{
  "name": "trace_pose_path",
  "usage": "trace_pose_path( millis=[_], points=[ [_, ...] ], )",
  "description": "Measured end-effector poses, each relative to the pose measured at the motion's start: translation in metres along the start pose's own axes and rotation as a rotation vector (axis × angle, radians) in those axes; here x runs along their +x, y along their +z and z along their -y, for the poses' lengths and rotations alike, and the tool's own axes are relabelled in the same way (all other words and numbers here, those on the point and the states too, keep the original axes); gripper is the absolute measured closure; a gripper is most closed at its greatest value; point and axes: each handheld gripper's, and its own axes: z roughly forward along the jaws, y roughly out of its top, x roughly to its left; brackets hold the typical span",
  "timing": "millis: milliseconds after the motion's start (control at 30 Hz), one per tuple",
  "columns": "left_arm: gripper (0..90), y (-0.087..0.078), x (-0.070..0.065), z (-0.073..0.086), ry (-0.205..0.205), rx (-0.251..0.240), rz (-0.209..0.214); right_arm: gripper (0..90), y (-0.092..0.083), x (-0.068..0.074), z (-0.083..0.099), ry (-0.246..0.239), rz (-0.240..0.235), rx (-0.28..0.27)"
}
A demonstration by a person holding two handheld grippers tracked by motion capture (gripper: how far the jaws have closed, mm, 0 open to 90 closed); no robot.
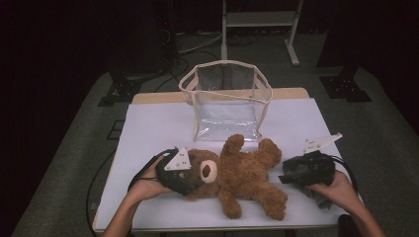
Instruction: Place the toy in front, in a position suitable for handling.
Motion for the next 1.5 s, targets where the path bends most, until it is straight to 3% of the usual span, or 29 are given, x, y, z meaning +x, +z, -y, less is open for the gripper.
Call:
trace_pose_path(
  millis=[67,100,133,267,300,367,500,567,600,733,833,967,1033,1067,1100,1200,1267,1300,1333,1400,1433,1467,1500],
  points=[
    [17.9,0.0,0.0,-0.003,0.011,-0.002,0.001,33.3,-0.013,-0.005,0.01,0.012,0.08,0.012],
    [19.1,0.0,0.0,-0.003,0.011,-0.002,0.001,33.3,-0.013,-0.005,0.01,0.012,0.08,0.012],
    [19.1,0.0,0.0,-0.004,0.015,0.004,0.006,33.4,-0.019,-0.009,0.015,0.018,0.11,0.018],
    [20.5,0.0,0.002,-0.005,0.011,0.012,0.018,34.7,-0.03,-0.023,0.033,0.077,0.163,0.015],
    [21.3,0.001,0.003,-0.005,0.014,0.013,0.023,34.9,-0.028,-0.029,0.039,0.079,0.198,0.03],
    [22.4,0.004,0.007,-0.004,0.01,0.01,0.035,35.3,-0.025,-0.032,0.041,0.081,0.205,0.039],
    [22.4,0.007,0.014,-0.001,-0.038,-0.015,0.059,38.1,-0.009,-0.046,0.047,0.075,0.223,0.091],
    [22.0,0.009,0.013,0.001,-0.054,-0.027,0.056,42.0,0.002,-0.048,0.051,0.047,0.238,0.132],
    [22.1,0.011,0.012,0.002,-0.063,-0.038,0.053,44.0,0.004,-0.048,0.052,0.026,0.25,0.127],
    [22.0,0.012,0.008,0.001,-0.059,-0.019,0.047,63.1,0.002,-0.047,0.057,0.001,0.258,0.102],
    [22.2,0.011,0.006,0.0,-0.04,-0.001,0.038,71.3,-0.001,-0.049,0.057,0.028,0.236,0.094],
    [22.6,0.011,0.003,0.0,-0.032,0.002,0.03,72.9,-0.008,-0.047,0.051,0.039,0.202,0.089],
    [22.7,0.011,0.004,-0.001,-0.029,0.005,0.029,72.8,-0.017,-0.039,0.041,0.031,0.175,0.039],
    [22.9,0.012,0.005,-0.002,-0.038,0.004,0.03,72.8,-0.025,-0.027,0.026,0.001,0.145,-0.005],
    [23.0,0.012,0.005,-0.002,-0.038,0.004,0.03,72.8,-0.025,-0.027,0.026,0.001,0.145,-0.005],
    [23.2,0.013,0.007,-0.003,-0.045,0.003,0.03,72.7,-0.033,-0.004,-0.005,-0.079,0.086,-0.059],
    [23.3,0.014,0.007,-0.004,-0.049,0.006,0.024,72.7,-0.025,0.019,-0.038,-0.169,0.01,-0.08],
    [23.3,0.014,0.007,-0.004,-0.049,0.006,0.024,72.7,-0.025,0.019,-0.038,-0.169,0.01,-0.08],
    [23.4,0.014,0.007,-0.005,-0.046,0.01,0.023,72.7,-0.009,0.035,-0.059,-0.237,-0.022,-0.06],
    [23.3,0.014,0.006,-0.006,-0.046,0.014,0.017,72.7,0.011,0.047,-0.076,-0.286,-0.061,-0.026],
    [23.3,0.014,0.006,-0.006,-0.046,0.014,0.017,72.7,0.011,0.047,-0.076,-0.286,-0.061,-0.026],
    [23.3,0.014,0.006,-0.006,-0.048,0.013,0.016,72.7,0.023,0.053,-0.084,-0.318,-0.071,-0.009],
    [23.3,0.015,0.005,-0.005,-0.055,0.009,0.015,72.6,0.045,0.061,-0.094,-0.365,-0.081,0.032]
  ],
)
